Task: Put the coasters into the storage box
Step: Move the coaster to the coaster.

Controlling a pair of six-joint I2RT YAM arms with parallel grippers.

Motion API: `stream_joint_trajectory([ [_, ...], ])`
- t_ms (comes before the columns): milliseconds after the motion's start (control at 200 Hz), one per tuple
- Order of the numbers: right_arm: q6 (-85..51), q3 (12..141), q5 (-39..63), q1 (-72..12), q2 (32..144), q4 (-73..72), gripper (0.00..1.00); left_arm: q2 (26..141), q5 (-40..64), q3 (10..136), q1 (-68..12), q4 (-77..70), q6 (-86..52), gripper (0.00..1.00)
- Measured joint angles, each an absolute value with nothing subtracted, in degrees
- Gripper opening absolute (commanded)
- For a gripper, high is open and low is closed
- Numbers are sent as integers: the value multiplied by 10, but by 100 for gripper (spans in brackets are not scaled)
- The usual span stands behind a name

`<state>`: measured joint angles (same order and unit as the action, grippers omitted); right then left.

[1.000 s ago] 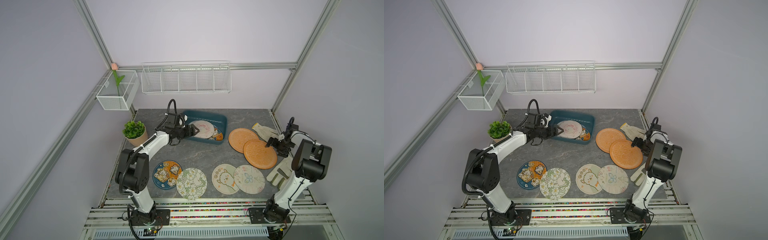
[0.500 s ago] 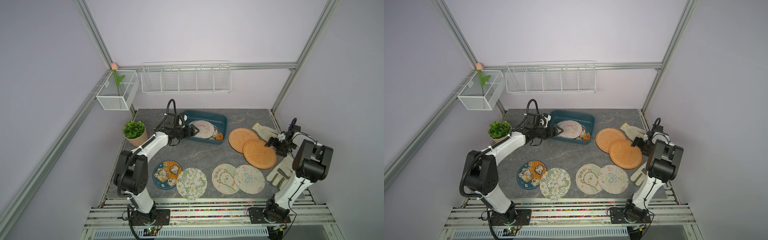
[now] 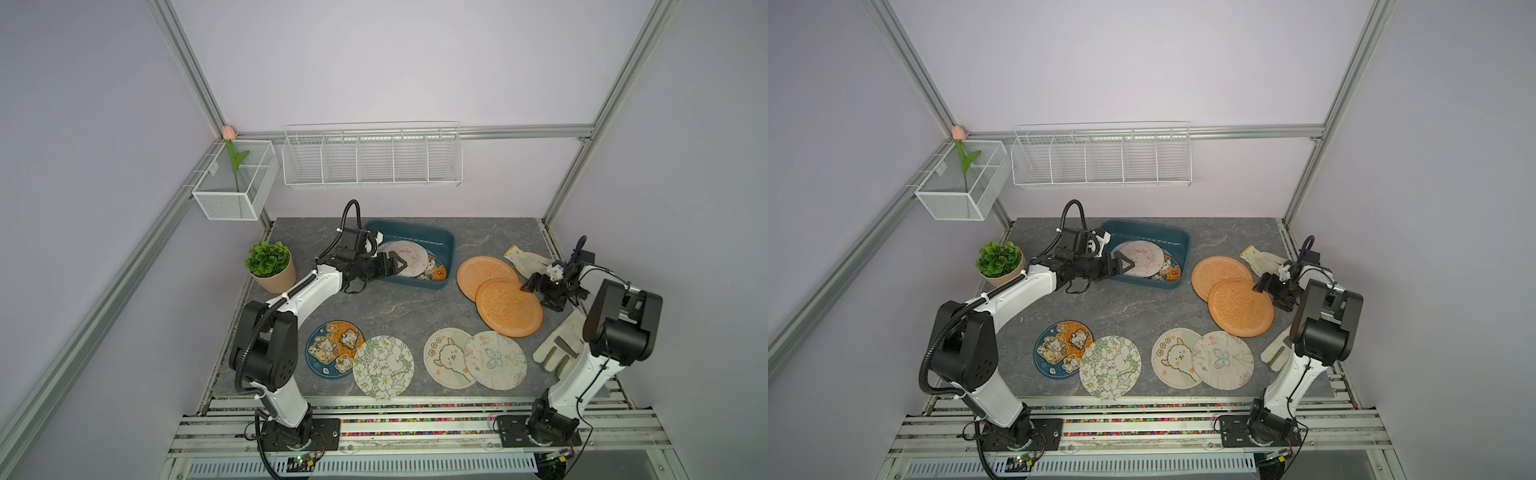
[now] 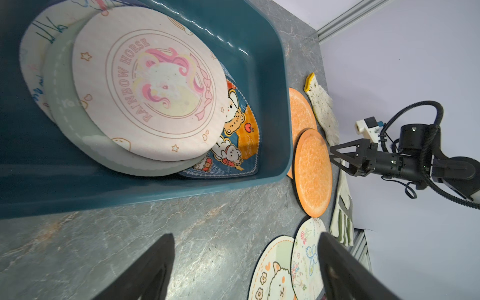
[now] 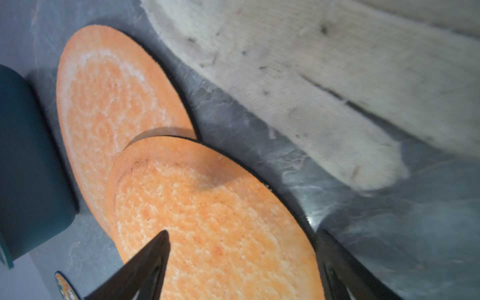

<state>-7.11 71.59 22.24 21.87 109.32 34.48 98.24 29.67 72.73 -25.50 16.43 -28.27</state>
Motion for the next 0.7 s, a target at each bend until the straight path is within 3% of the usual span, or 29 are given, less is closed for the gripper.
stream_joint_trajectory([
  [220, -78, 721, 236, 186, 1093, 347, 88, 982, 299, 727, -285, 160, -285, 86],
  [480, -94, 721, 130, 178, 1055, 392, 88, 983, 299, 727, -314, 154, -289, 86],
  [700, -121, 665, 117, 179, 1001, 421, 88, 985, 299, 728, -323, 152, -289, 86],
])
